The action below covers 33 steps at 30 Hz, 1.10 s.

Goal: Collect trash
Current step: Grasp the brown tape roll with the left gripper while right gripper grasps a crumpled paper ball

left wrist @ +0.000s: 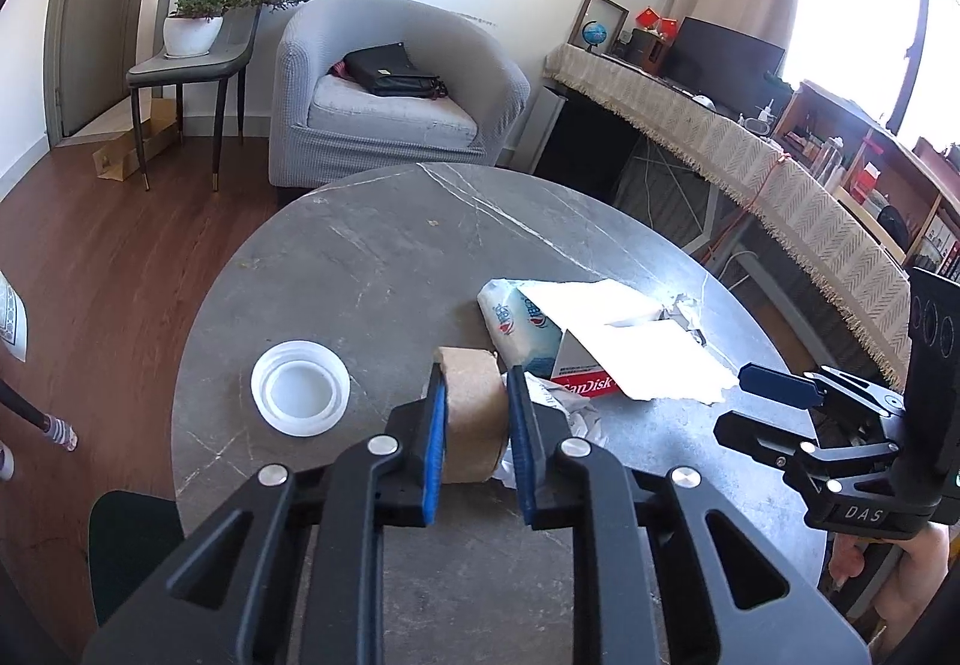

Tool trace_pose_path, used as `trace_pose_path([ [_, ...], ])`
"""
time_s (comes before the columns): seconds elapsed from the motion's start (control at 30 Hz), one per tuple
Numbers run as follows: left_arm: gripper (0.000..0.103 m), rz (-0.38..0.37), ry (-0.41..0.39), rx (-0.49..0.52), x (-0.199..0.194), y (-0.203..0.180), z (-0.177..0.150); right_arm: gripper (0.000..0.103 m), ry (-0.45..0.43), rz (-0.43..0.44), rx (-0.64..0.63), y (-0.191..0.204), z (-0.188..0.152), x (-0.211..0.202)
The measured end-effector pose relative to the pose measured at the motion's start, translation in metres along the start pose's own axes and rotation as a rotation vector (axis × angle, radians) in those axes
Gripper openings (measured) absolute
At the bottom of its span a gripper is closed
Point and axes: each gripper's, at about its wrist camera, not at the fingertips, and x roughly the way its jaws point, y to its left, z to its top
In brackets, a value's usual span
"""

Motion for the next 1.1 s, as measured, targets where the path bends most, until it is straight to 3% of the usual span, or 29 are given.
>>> trace_pose_path([
  [0.3, 0.021, -0.012, -0.029, -0.012, -0.012, 0.003, 0.004, 0.06, 0.025, -0.059, 0.047, -0.012, 0.008, 0.018],
  [0.87, 0.021, -0.018, -0.026, -0.001, -0.026, 0.012, 0.002, 0.06, 0.021, -0.044, 0.129, -0.019, 0.028, 0.045],
  [1.1, 0.021, -0.02, -0.033, -0.018, -0.036, 0.023, 0.002, 0.047, 0.044, -0.052, 0.117, -0.014, 0.03, 0.054],
])
